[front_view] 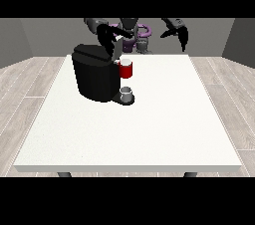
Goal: Insert the coffee pod into the coffee machine and close the lid
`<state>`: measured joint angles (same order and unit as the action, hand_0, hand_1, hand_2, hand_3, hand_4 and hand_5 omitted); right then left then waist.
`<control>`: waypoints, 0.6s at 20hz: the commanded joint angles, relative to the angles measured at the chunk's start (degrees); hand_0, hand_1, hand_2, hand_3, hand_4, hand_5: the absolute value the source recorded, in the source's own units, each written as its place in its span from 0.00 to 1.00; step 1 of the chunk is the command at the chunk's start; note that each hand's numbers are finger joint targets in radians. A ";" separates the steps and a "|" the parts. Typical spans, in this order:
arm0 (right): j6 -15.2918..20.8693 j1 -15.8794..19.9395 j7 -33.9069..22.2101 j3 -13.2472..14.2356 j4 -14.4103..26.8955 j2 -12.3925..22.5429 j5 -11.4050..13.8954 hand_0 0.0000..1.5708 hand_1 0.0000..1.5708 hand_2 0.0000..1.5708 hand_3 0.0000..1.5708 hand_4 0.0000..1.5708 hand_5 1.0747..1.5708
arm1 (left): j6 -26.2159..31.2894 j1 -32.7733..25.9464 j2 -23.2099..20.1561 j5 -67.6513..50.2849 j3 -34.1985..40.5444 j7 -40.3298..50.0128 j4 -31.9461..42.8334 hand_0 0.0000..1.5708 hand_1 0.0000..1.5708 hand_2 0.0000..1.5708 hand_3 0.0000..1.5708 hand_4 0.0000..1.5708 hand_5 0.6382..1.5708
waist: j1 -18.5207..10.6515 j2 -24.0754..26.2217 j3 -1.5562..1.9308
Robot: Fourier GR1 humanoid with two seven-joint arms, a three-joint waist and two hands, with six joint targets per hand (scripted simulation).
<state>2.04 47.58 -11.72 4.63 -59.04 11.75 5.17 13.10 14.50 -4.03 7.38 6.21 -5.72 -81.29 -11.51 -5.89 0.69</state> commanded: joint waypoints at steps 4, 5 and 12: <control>-0.10 7.09 0.40 -4.18 -3.34 -1.23 3.46 0.00 0.00 0.00 0.00 0.14 1.00 | 0.50 2.46 0.14 0.15 -0.97 -0.31 0.09 0.00 0.00 0.00 0.00 0.28 1.00 | -6.81 -1.48 -0.72; 0.28 8.06 -0.38 -2.76 -3.45 0.32 3.26 0.00 0.00 0.00 0.00 0.19 1.00 | 2.86 3.27 -1.52 -1.89 0.28 0.63 0.20 0.00 0.00 0.00 0.00 0.28 1.00 | -8.02 -2.35 -0.71; 1.02 9.44 -4.24 -2.69 -8.07 0.82 3.92 0.00 0.00 0.00 0.00 0.06 1.00 | 3.47 6.35 -0.02 -1.31 -2.28 -0.42 0.02 0.00 0.00 0.00 0.00 0.27 1.00 | -11.33 -5.62 -0.68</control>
<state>4.06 50.93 -23.60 5.91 -64.20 17.49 9.38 15.88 19.15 -4.56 6.14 4.99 -6.32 -81.48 -17.86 -10.33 1.64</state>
